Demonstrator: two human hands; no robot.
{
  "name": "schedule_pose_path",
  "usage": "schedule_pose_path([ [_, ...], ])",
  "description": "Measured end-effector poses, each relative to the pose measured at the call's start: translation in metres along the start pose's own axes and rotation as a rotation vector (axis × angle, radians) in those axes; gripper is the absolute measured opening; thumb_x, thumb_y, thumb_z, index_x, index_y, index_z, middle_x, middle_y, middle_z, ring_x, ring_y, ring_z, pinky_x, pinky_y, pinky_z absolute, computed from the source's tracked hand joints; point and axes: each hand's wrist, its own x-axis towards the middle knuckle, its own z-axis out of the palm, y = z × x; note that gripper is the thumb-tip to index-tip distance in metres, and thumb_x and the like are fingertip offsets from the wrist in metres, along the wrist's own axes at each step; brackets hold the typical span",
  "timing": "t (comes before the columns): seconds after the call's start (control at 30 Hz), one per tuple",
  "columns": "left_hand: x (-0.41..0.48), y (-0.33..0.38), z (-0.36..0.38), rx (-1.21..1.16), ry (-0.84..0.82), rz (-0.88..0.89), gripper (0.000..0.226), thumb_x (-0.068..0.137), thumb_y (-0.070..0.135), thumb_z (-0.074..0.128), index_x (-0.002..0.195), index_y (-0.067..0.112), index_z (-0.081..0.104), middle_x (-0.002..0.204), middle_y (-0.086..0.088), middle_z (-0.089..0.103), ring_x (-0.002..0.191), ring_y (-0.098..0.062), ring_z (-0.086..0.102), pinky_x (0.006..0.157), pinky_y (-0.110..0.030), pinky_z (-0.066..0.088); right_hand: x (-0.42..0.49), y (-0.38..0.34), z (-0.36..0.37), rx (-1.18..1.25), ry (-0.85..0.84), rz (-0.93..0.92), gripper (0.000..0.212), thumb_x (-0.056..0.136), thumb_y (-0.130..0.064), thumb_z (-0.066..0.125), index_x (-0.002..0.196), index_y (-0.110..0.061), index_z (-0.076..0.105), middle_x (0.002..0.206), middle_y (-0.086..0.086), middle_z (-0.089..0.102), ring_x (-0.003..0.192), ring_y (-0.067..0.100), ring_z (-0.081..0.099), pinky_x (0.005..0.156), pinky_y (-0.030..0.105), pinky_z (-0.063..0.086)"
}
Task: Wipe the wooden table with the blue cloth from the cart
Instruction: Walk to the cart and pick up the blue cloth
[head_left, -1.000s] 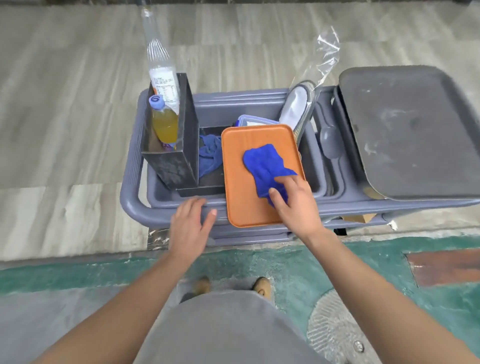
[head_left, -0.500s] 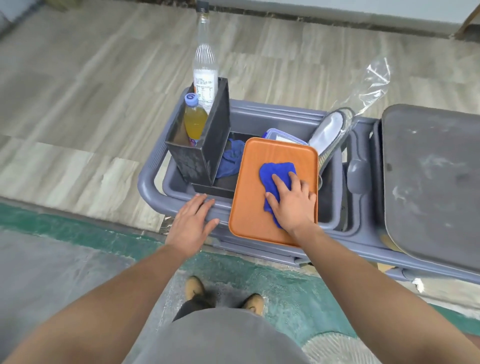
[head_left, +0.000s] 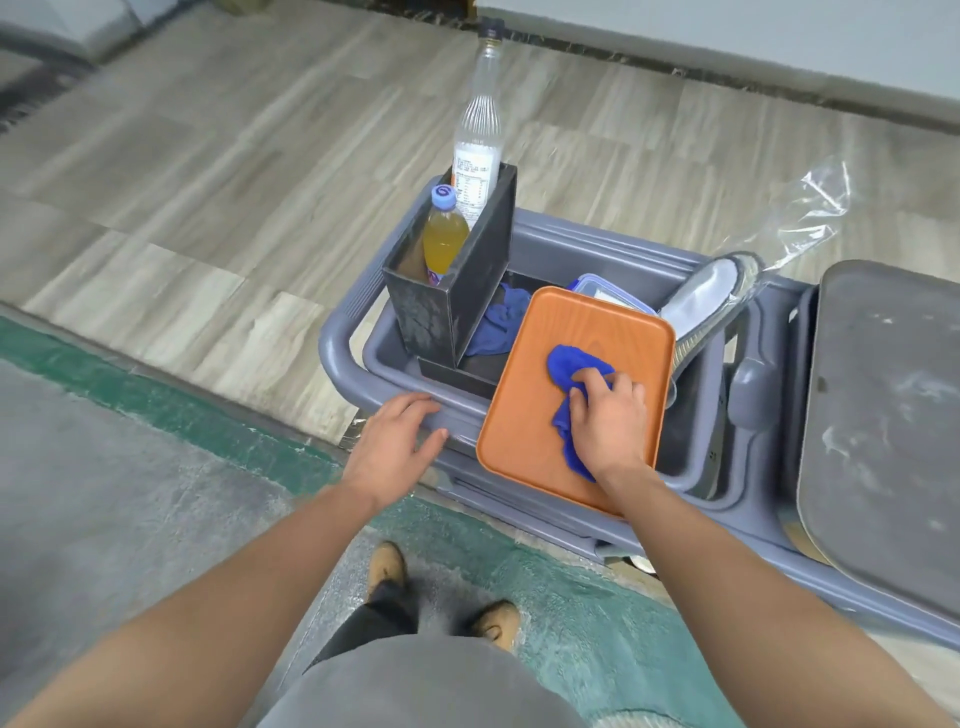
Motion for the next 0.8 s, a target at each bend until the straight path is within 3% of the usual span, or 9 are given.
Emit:
schedule_pose_path([
  [0.07, -0.019, -0.01, 0.001, -0.066, 0.064, -0.036, 0.041, 0.101, 0.038, 0.058, 0.137, 0.018, 0.063, 0.142, 0.003, 0.056, 0.135, -0.016, 0.051, 0.112, -0.037, 0.045, 0.0, -0.001, -0.003, 0.157, -0.018, 0.01, 0.024, 0.101, -0.032, 0.049, 0.12, -0.025, 0.062, 0.11, 0.011, 0.058, 0.104, 0.034, 0.049, 0.092, 0.038, 0.041],
  [0.17, -0.054, -0.031, 0.004, -0.118, 0.128, -0.162, 0.036, 0.102, 0.041, 0.055, 0.131, 0.022, 0.063, 0.135, 0.008, 0.059, 0.119, -0.005, 0.051, 0.098, -0.009, 0.037, -0.007, -0.017, -0.008, 0.416, -0.049, -0.011, 0.018, 0.1, -0.032, 0.053, 0.116, -0.029, 0.063, 0.105, 0.003, 0.059, 0.105, 0.028, 0.052, 0.092, 0.034, 0.04],
  [0.23, -0.081, -0.048, 0.009, -0.183, 0.134, -0.274, 0.037, 0.103, 0.043, 0.053, 0.132, 0.021, 0.062, 0.133, 0.006, 0.06, 0.111, -0.005, 0.053, 0.094, -0.017, 0.043, -0.015, -0.037, -0.012, 0.558, -0.075, -0.041, 0.014, 0.099, -0.032, 0.056, 0.111, -0.031, 0.064, 0.104, -0.001, 0.061, 0.103, 0.023, 0.056, 0.096, 0.04, 0.045],
  [0.33, -0.124, -0.073, 0.018, -0.278, 0.137, -0.456, 0.037, 0.103, 0.039, 0.056, 0.132, 0.016, 0.062, 0.129, 0.002, 0.065, 0.115, -0.013, 0.06, 0.097, -0.034, 0.049, -0.032, -0.076, -0.015, 0.683, -0.137, -0.121, 0.011, 0.097, -0.031, 0.058, 0.103, -0.037, 0.064, 0.104, -0.004, 0.065, 0.103, 0.02, 0.059, 0.097, 0.042, 0.047],
  [0.47, -0.18, -0.105, 0.025, -0.334, 0.133, -0.676, 0.034, 0.103, 0.039, 0.057, 0.128, 0.015, 0.063, 0.117, -0.002, 0.069, 0.109, -0.019, 0.064, 0.089, -0.031, 0.046, -0.063, -0.132, -0.008, 0.727, -0.267, -0.241, 0.01, 0.096, -0.034, 0.056, 0.098, -0.042, 0.061, 0.1, -0.007, 0.068, 0.1, 0.021, 0.06, 0.093, 0.041, 0.047],
  [0.57, -0.217, -0.126, 0.027, -0.391, 0.13, -0.826, 0.034, 0.104, 0.04, 0.055, 0.127, 0.017, 0.062, 0.109, -0.001, 0.069, 0.099, -0.019, 0.064, 0.084, -0.032, 0.045, -0.089, -0.169, 0.008, 0.752, -0.392, -0.306, 0.01, 0.097, -0.03, 0.057, 0.095, -0.039, 0.061, 0.093, -0.018, 0.067, 0.091, 0.012, 0.062, 0.085, 0.035, 0.048],
  [0.7, -0.265, -0.153, 0.026, -0.42, 0.135, -0.929, 0.021, 0.104, 0.041, 0.053, 0.105, 0.023, 0.062, 0.087, 0.009, 0.067, 0.082, -0.016, 0.063, 0.068, -0.029, 0.044, -0.129, -0.207, 0.047, 0.701, -0.627, -0.305, 0.012, 0.098, -0.025, 0.059, 0.091, -0.035, 0.062, 0.084, -0.017, 0.066, 0.077, 0.006, 0.058, 0.074, 0.028, 0.044],
  [0.8, -0.304, -0.175, 0.026, -0.483, 0.136, -1.007, 0.025, 0.104, 0.043, 0.052, 0.096, 0.022, 0.064, 0.083, 0.007, 0.067, 0.08, -0.014, 0.061, 0.068, -0.032, 0.042, -0.164, -0.23, 0.082, 0.61, -0.745, -0.284, 0.019, 0.099, -0.023, 0.06, 0.087, -0.038, 0.061, 0.087, -0.011, 0.068, 0.075, 0.005, 0.058, 0.073, 0.026, 0.044],
])
